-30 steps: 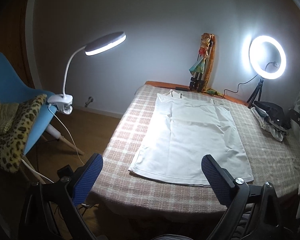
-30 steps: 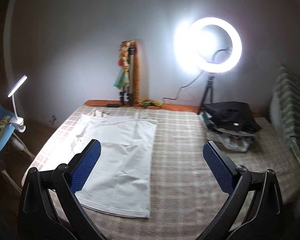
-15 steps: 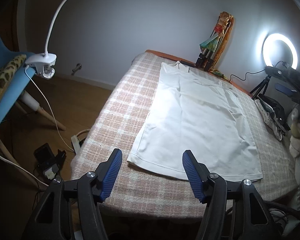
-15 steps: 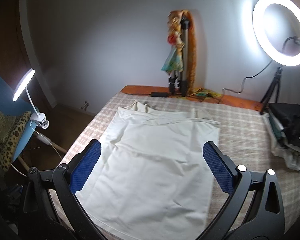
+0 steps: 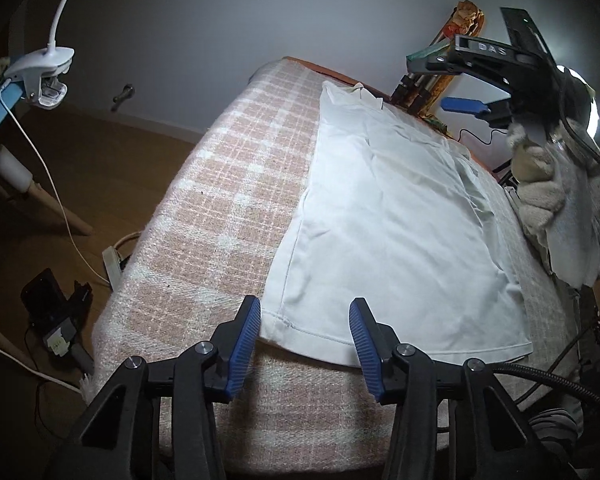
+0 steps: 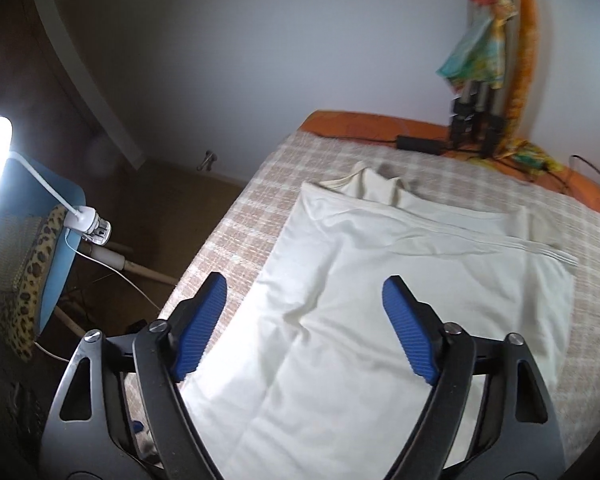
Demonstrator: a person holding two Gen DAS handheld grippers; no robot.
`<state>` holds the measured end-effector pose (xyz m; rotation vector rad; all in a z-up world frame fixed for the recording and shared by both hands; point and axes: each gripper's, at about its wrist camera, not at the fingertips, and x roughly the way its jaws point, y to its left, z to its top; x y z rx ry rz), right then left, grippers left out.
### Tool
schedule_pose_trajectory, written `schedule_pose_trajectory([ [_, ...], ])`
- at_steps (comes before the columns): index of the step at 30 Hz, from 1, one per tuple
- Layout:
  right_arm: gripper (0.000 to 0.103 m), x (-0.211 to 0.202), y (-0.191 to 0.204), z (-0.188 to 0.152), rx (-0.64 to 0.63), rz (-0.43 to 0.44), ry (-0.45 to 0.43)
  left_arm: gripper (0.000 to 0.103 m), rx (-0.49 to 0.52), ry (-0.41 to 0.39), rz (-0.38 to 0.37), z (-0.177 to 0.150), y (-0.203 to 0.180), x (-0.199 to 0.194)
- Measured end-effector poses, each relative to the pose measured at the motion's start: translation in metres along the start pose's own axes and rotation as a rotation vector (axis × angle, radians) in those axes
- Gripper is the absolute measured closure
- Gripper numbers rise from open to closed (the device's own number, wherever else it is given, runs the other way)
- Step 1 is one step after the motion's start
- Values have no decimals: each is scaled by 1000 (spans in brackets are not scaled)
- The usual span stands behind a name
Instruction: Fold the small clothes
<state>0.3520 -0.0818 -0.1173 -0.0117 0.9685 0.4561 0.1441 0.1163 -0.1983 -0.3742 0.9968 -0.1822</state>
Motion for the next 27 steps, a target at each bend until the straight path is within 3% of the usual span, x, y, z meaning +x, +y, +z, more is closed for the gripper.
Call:
schedule_pose_trajectory([
  [6,34,66,4,27,48,-6,92,58,10,21,-17,-1,8,14],
  [10,34,97,8,40,54,-26,129,58,19,17,-34,0,11,16],
  [18,39,145,12,56,45,-126,187,64,60,18,-51,3,8,22],
  [23,41,163,11,61,16,-181,213,79,75,17,-59,4,6,25],
  [25,47,169,11,61,2,-205,234,89,75,22,-73,5,5,26],
  [27,51,172,11,63,-16,-226,236,90,82,20,-69,5,3,27],
])
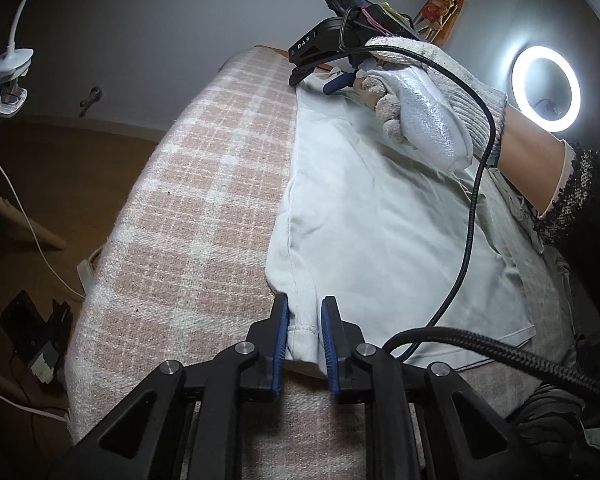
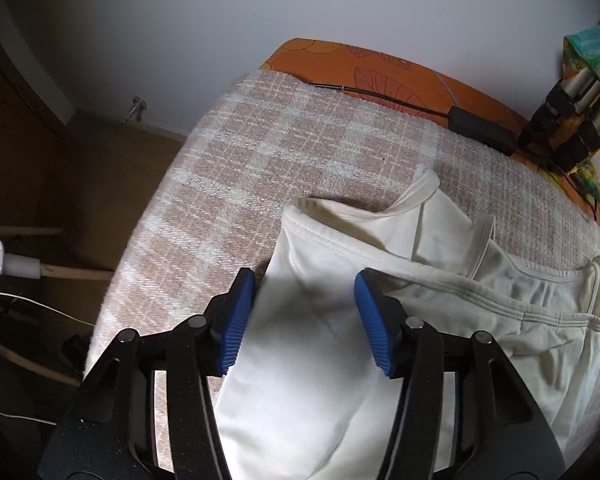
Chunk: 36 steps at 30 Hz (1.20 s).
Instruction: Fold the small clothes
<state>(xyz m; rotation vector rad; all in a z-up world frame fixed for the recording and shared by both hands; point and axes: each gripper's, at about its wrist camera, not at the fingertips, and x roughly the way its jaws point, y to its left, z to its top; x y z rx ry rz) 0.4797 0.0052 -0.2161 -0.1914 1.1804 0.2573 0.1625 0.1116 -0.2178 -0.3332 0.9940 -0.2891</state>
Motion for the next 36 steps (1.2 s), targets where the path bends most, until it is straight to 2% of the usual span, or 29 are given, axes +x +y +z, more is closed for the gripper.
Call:
schedule_pose_trajectory([
  [1,54,1,0,1,-3,-2,0,95,3,0,0,0,-1,0],
  [4,75,2,-4,4,3,-11,-4,98,10,-4,-10,-1,-4,-3],
  [5,86,1,-5,4,6,-1,-4,98,14,-7,-13,-1,-6,-4],
  [6,92,0,-8,5,13,16,0,99,21,-11,-17,-1,-8,-6],
  [8,96,-2,-14,7,32,58,4,99,41,-25,-25,0,-14,-10],
  [14,98,-24,-37,0,37,124,-50,100,131,-28,-41,4,-39,-17],
  [18,98,-46,-64,-9,45,154,-83,100,228,16,-46,8,-64,-13],
  [22,98,-63,-88,-14,58,161,-114,100,352,58,-46,8,-97,-4],
  [26,98,-61,-107,-21,74,139,-114,100,425,104,-57,4,-123,11],
  [36,98,-36,-137,-44,102,97,-92,99,459,176,-49,1,-143,39],
])
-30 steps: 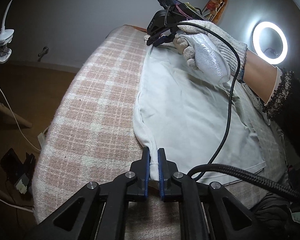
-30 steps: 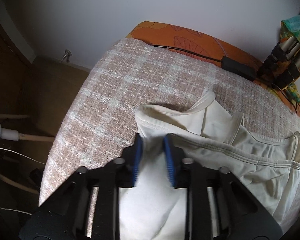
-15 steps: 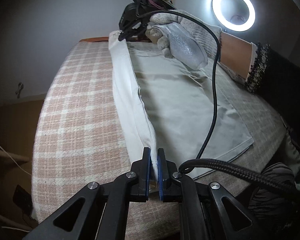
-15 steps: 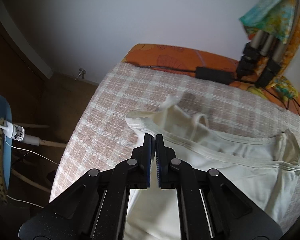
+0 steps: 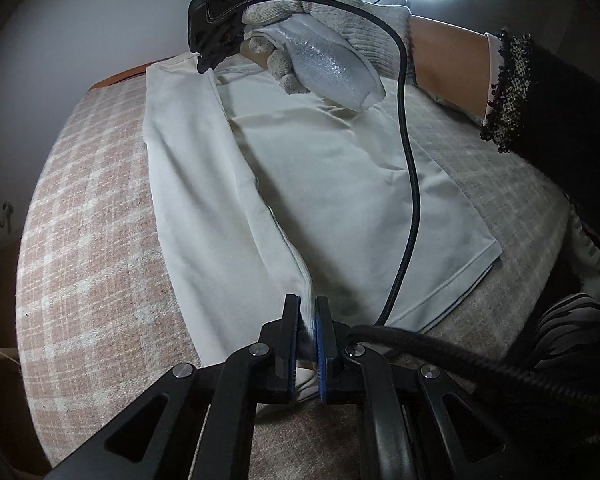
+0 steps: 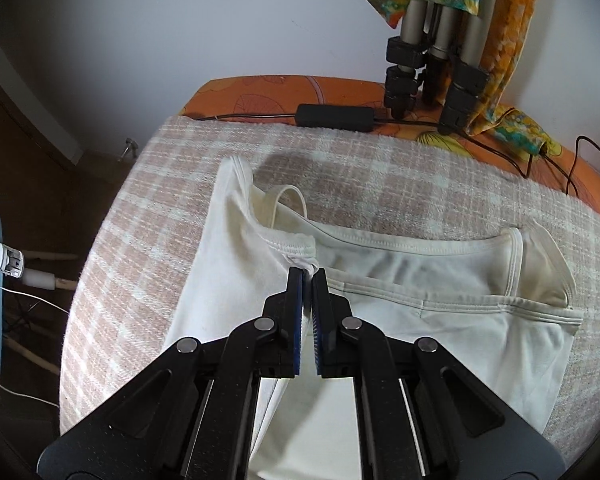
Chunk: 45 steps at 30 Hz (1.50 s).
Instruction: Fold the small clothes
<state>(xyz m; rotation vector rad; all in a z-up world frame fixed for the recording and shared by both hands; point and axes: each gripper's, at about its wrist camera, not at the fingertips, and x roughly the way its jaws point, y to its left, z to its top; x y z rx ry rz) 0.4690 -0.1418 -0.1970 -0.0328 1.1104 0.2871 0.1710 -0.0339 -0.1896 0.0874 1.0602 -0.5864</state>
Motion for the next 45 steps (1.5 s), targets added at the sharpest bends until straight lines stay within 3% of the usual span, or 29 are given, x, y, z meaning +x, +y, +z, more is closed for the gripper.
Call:
schedule_pose_trajectory([
  [2,98,4,-2,0,-5,3,3,84,4,12,2,-1,-1,3],
  [5,96,2,-7,0,6,51,0,74,30,3,34,-4,-7,-2],
  [7,79,-4,-12,0,13,68,-16,74,53,-9,62,-4,-10,-9],
  [9,51,-23,-21,-2,24,73,-63,73,69,-23,86,-2,-14,-15],
  [10,50,-33,-26,-3,32,82,-85,72,71,-33,99,-1,-15,-19],
  [20,49,-139,-88,-36,101,149,-213,72,109,-96,169,0,-40,-50],
  [27,49,-192,-145,-77,128,116,-252,72,132,-130,219,4,-69,-50],
  [31,49,-205,-179,-94,164,120,-256,72,145,-128,199,3,-94,-41],
  [36,48,-211,-219,-116,219,130,-251,66,134,-113,100,5,-128,-22],
  [40,39,-212,-239,-130,234,129,-248,53,129,-100,23,8,-154,-6],
  [45,39,-207,-253,-138,237,131,-233,53,127,-73,-19,15,-174,22],
])
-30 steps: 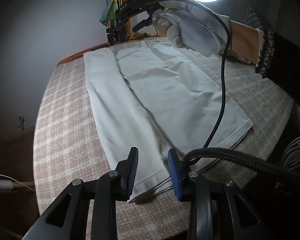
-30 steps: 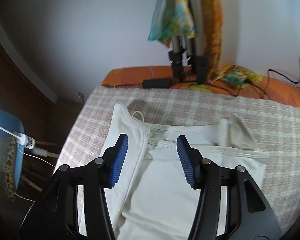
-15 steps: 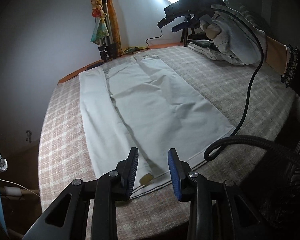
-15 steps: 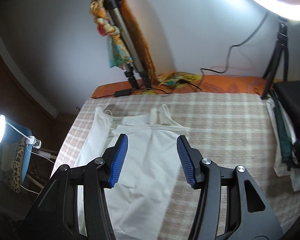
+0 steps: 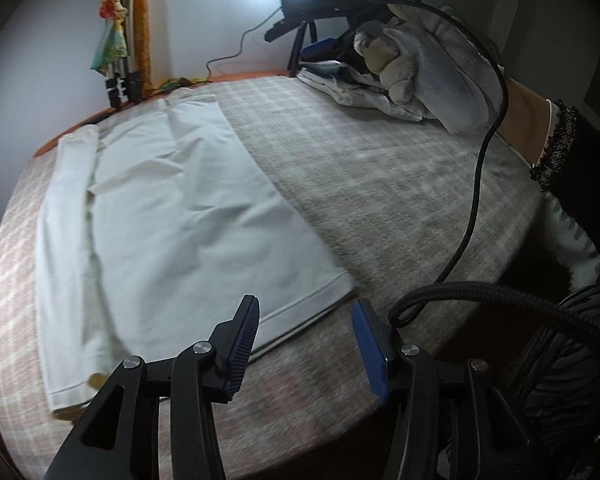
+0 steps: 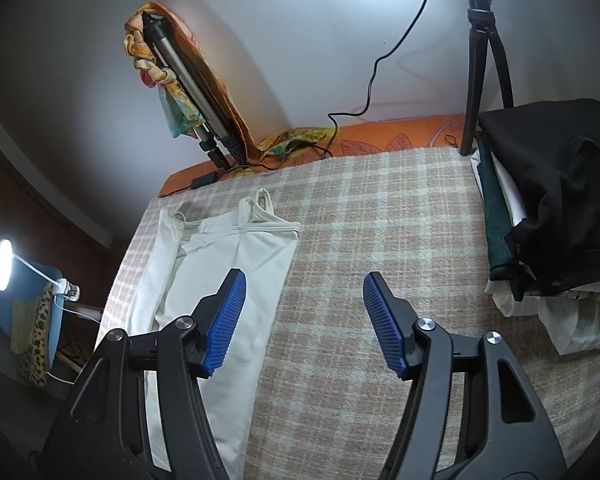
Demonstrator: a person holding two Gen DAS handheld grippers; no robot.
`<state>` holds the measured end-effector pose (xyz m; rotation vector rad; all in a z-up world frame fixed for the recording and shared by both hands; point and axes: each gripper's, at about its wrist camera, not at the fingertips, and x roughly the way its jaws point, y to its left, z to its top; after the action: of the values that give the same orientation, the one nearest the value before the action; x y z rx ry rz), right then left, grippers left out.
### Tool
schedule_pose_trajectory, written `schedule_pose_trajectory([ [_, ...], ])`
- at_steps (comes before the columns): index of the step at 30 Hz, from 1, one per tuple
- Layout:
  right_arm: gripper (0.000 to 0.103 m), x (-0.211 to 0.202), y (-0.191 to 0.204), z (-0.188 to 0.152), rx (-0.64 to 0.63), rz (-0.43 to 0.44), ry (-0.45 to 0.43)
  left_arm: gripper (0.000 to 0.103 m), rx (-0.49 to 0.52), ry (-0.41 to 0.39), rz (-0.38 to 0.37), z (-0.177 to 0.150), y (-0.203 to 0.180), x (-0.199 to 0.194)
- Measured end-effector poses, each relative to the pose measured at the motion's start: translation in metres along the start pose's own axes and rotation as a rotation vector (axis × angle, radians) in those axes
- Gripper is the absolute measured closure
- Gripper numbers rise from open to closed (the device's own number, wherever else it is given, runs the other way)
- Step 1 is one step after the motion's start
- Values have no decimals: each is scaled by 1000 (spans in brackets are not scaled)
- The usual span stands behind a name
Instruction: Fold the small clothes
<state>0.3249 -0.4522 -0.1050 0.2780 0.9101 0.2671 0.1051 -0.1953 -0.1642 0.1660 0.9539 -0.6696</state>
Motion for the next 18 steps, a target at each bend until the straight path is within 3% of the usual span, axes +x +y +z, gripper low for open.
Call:
schedule_pose_trajectory([
  [13,39,80,8,-2,35,61,104,53,28,22,5,7,-15,41],
  [18,39,112,16,1,31,49,128,61,45,30,17,7,-17,51],
])
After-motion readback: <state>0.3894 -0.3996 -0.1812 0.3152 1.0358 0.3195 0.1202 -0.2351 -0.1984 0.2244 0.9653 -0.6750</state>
